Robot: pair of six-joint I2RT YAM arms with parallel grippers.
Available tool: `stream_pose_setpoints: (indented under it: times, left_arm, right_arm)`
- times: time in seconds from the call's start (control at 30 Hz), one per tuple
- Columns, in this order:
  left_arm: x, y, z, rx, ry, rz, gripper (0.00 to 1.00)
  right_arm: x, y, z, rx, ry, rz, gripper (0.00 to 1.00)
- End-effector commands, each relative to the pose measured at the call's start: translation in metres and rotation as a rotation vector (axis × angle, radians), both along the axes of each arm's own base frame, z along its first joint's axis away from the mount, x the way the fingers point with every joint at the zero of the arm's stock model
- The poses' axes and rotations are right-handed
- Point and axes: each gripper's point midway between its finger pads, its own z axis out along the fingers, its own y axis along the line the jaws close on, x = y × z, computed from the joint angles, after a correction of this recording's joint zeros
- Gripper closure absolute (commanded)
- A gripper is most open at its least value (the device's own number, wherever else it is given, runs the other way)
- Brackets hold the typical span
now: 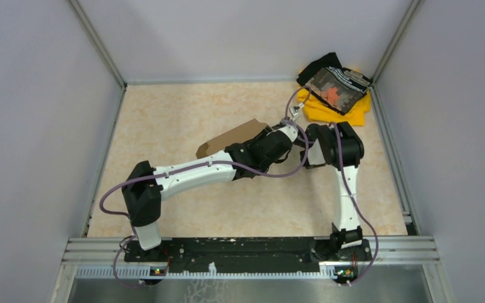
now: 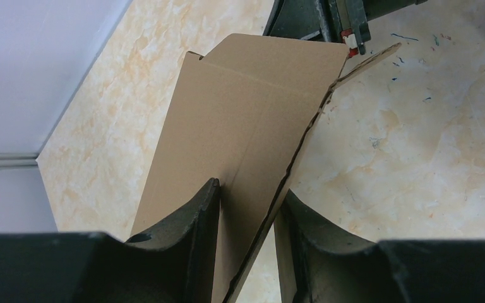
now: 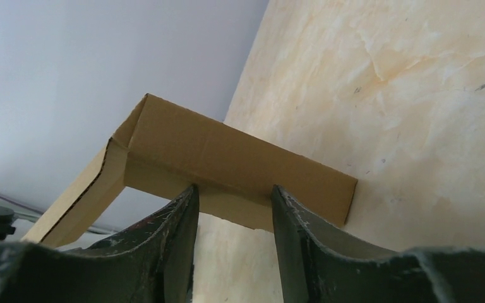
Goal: Fold the paper box
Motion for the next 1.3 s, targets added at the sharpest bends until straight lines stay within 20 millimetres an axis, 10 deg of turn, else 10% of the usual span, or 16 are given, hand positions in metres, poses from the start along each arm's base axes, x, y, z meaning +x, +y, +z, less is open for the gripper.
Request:
stream_pose_setpoints:
  times: [0.0, 1.27]
  left_arm:
    - [-0.007, -0.016, 0.004, -0.072, 0.05, -0.061, 0.89]
    - [-0.011, 0.005, -0.011, -0.166, 0.179, -0.115, 0.85]
  right_arm:
    - [-0.003, 0.009, 0.012, -0.008, -0.212, -0.02, 0.53]
    - [0.016, 0.034, 0.021, -0.217, -0.513, -0.104, 0.4]
